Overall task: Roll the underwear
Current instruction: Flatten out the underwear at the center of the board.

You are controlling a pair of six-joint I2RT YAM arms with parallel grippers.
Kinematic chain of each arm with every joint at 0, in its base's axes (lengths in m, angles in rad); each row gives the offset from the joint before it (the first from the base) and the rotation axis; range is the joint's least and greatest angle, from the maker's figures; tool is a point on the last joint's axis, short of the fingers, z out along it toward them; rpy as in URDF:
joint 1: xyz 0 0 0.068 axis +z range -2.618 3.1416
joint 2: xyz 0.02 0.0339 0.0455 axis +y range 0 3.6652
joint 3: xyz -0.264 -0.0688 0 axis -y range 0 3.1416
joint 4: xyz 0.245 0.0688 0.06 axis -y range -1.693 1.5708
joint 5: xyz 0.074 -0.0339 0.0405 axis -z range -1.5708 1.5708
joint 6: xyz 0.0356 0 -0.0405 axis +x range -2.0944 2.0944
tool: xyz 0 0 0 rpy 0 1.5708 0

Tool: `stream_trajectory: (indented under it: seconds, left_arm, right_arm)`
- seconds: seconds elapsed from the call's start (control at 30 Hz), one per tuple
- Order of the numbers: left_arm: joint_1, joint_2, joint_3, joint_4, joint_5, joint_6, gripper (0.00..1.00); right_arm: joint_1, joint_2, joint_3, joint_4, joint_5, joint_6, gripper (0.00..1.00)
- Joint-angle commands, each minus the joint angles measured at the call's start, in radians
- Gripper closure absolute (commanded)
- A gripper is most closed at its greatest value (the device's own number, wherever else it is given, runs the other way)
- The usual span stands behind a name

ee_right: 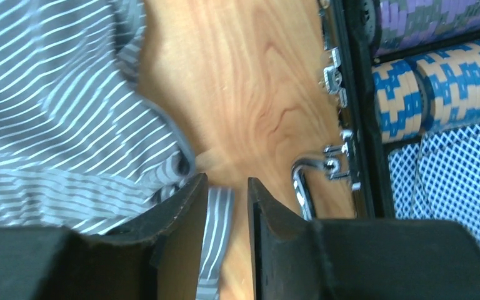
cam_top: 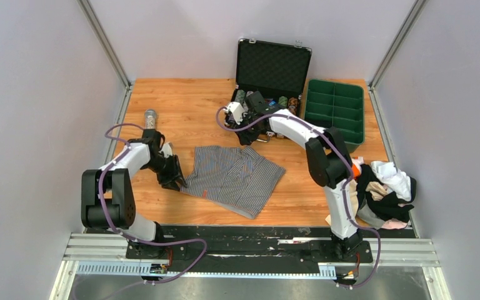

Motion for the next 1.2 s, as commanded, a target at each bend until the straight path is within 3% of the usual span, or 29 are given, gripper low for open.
stream_trajectory:
  seconds: [0.0, 0.07, 0.13, 0.2, 0.23, 0.3, 0.47, 0.53, 0.67, 0.97, 1.17]
  left_arm:
    - [0.034, -0.046, 0.073, -0.048, -0.036, 0.018, 0.47]
    - [0.073, -0.058, 0.126, -0.049, -0.061, 0.031, 0.23]
    - [0.091, -0.056, 0.189, -0.017, -0.066, 0.078, 0.15]
    - [0.092, -0.029, 0.249, 0.031, -0.028, 0.108, 0.16]
    - [0.094, 0.0, 0.282, 0.075, -0.001, 0.11, 0.19]
    - [0.088, 0.068, 0.323, 0.154, 0.124, 0.095, 0.32]
    - [0.007, 0.281, 0.461, 0.218, 0.24, 0.058, 0.91]
    - [-0.018, 0.368, 0.528, 0.192, 0.248, 0.072, 1.0]
    - [-0.077, 0.483, 0.617, 0.17, 0.216, 0.085, 1.0]
    - [-0.095, 0.688, 0.792, 0.136, 0.062, 0.173, 1.0]
    - [-0.096, 0.804, 0.988, 0.156, 0.068, 0.236, 1.0]
  right_arm:
    - [0.001, -0.191, -0.06, -0.041, -0.061, 0.018, 0.65]
    - [-0.011, -0.258, -0.136, -0.058, -0.071, 0.007, 0.58]
    - [-0.026, -0.326, -0.237, -0.06, -0.077, -0.019, 0.54]
    - [-0.041, -0.383, -0.324, -0.069, -0.084, -0.039, 0.52]
    - [-0.048, -0.408, -0.362, -0.082, -0.091, -0.048, 0.52]
    - [-0.054, -0.455, -0.437, -0.095, -0.087, -0.072, 0.53]
    - [-0.076, -0.519, -0.579, -0.101, -0.048, -0.12, 0.6]
    - [-0.09, -0.516, -0.59, -0.101, -0.044, -0.119, 0.63]
    - [-0.117, -0.484, -0.584, -0.091, -0.035, -0.112, 0.66]
    - [-0.15, -0.365, -0.559, -0.057, -0.014, -0.125, 0.7]
    - [-0.163, -0.321, -0.554, -0.053, 0.015, -0.12, 0.71]
